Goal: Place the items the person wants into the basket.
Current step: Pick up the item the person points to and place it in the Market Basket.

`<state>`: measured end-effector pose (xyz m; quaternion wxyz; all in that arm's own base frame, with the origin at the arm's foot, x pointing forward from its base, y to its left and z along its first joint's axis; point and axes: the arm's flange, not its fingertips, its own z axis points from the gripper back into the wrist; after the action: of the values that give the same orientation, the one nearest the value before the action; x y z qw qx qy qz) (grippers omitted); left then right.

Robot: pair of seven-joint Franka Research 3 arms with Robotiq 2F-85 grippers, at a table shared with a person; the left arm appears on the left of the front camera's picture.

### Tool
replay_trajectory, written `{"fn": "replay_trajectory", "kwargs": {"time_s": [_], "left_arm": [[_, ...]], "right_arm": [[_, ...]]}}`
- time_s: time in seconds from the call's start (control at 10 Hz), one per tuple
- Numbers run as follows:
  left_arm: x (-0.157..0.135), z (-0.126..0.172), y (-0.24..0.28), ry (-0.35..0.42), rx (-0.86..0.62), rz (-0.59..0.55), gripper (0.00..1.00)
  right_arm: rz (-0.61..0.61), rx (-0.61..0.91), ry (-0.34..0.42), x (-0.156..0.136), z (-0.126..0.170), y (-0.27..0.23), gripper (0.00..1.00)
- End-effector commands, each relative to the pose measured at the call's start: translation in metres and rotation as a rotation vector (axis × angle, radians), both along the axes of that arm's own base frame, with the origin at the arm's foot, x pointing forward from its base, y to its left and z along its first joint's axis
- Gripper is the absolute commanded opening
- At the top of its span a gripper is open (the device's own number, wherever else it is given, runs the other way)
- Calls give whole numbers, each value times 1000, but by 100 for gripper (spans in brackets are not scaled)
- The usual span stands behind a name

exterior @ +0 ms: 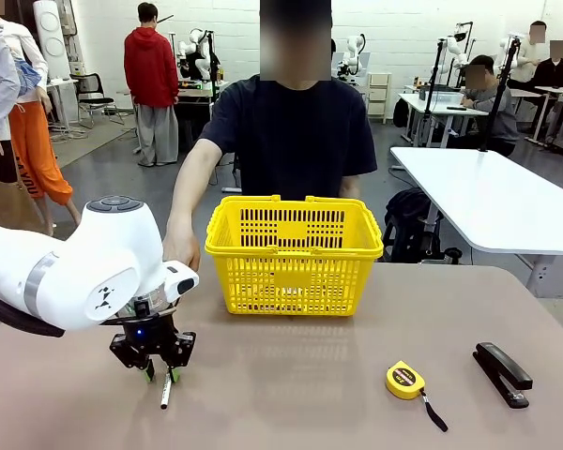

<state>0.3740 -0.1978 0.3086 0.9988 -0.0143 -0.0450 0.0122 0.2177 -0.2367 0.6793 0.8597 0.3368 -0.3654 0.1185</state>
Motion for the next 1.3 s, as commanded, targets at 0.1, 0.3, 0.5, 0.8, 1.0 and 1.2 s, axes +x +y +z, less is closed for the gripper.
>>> {"fn": "replay_trajectory", "kwargs": {"time_s": [0.1,0.3,0.5,0.8,1.0,1.2], "left_arm": [[-18,-10,6,-5,-15,4,0],[-18,-8,7,-6,-20,3,0],[-19,-1,9,-9,-32,-9,0],[-64,150,19,-64,-116,-181,0],[-109,247,21,-144,-75,-327,0],[-122,285,19,-158,-33,-414,0]], "right_arm": [[10,16,-15,0,1,0,100],[10,16,-15,0,1,0,100],[10,16,-15,0,1,0,100],[10,16,-15,0,1,0,100],[10,16,-15,0,1,0,100],[10,16,-15,0,1,0,100]]}}
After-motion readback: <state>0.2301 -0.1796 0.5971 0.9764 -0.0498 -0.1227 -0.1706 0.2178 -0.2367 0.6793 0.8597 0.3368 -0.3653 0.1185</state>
